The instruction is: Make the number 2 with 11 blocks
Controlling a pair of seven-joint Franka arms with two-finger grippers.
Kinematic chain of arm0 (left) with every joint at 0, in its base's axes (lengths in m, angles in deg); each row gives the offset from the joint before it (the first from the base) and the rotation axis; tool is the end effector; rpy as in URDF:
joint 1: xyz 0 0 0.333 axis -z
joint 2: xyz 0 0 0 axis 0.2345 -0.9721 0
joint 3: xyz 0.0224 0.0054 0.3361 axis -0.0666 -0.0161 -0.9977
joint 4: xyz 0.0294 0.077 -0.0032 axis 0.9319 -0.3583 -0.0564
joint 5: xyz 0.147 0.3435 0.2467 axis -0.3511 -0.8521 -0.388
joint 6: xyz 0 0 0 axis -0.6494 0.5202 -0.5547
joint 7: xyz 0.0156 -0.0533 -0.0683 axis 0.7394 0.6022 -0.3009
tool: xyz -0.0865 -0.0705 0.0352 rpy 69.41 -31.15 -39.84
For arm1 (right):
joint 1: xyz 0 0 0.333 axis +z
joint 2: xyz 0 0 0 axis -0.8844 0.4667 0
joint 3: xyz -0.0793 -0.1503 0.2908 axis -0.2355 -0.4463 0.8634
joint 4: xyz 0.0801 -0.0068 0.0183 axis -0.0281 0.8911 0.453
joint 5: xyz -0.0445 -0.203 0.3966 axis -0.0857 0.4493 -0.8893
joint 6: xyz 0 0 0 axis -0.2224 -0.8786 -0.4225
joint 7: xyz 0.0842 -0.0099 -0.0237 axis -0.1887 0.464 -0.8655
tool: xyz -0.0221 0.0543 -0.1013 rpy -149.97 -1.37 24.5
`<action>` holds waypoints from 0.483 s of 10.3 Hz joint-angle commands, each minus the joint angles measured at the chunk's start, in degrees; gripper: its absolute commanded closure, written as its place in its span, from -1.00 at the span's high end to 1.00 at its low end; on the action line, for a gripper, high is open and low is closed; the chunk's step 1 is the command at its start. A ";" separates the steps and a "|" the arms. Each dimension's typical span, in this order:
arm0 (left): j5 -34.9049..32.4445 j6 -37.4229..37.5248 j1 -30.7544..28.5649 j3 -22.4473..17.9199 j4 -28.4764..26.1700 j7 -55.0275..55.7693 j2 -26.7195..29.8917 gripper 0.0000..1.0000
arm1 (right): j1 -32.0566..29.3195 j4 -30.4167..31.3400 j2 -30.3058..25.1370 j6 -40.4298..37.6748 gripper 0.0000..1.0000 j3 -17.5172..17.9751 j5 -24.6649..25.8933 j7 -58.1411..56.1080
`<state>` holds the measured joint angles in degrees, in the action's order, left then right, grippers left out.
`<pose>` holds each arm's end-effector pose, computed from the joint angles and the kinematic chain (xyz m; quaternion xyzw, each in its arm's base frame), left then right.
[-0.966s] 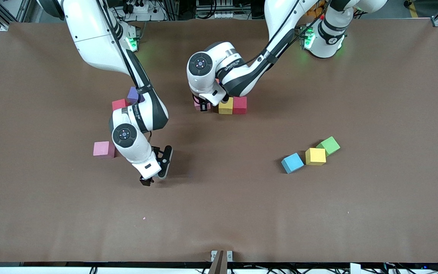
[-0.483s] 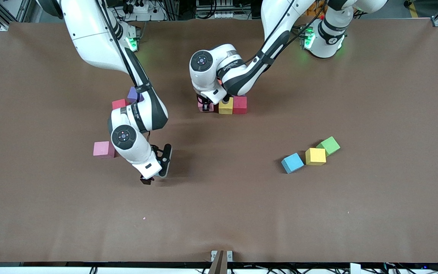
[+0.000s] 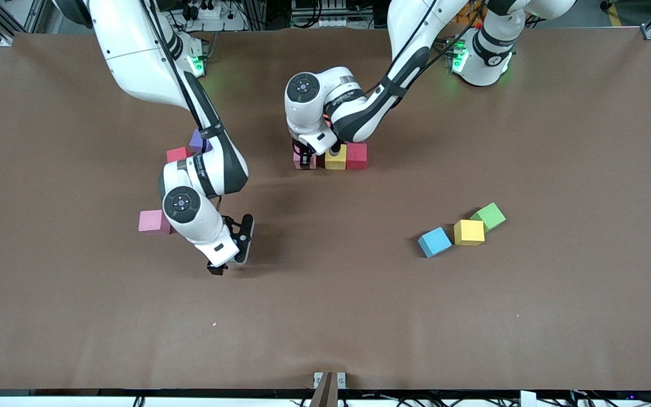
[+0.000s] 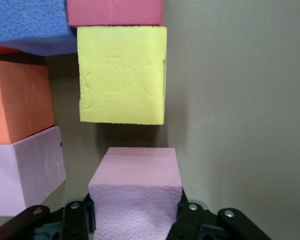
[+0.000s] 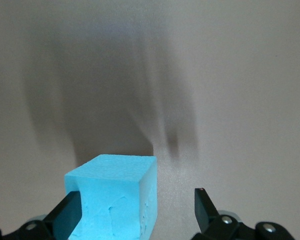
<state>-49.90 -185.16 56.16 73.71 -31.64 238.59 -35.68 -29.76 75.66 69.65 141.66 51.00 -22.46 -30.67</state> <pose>0.3790 -0.6303 0.1840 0.7189 0.6936 -0.0460 0.0075 0.6972 0.2691 0.1943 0.7487 0.6620 0.0172 0.0294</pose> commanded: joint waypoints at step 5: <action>-1.51 -1.83 -0.14 -0.57 -4.53 0.48 2.34 0.00 | -1.13 -0.17 -1.73 -3.98 1.00 0.99 -1.72 -2.22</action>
<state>-50.04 -186.14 56.11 73.46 -33.60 238.58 -35.51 -29.76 74.73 68.88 138.58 51.00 -22.98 -30.84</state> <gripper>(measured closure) 0.436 0.000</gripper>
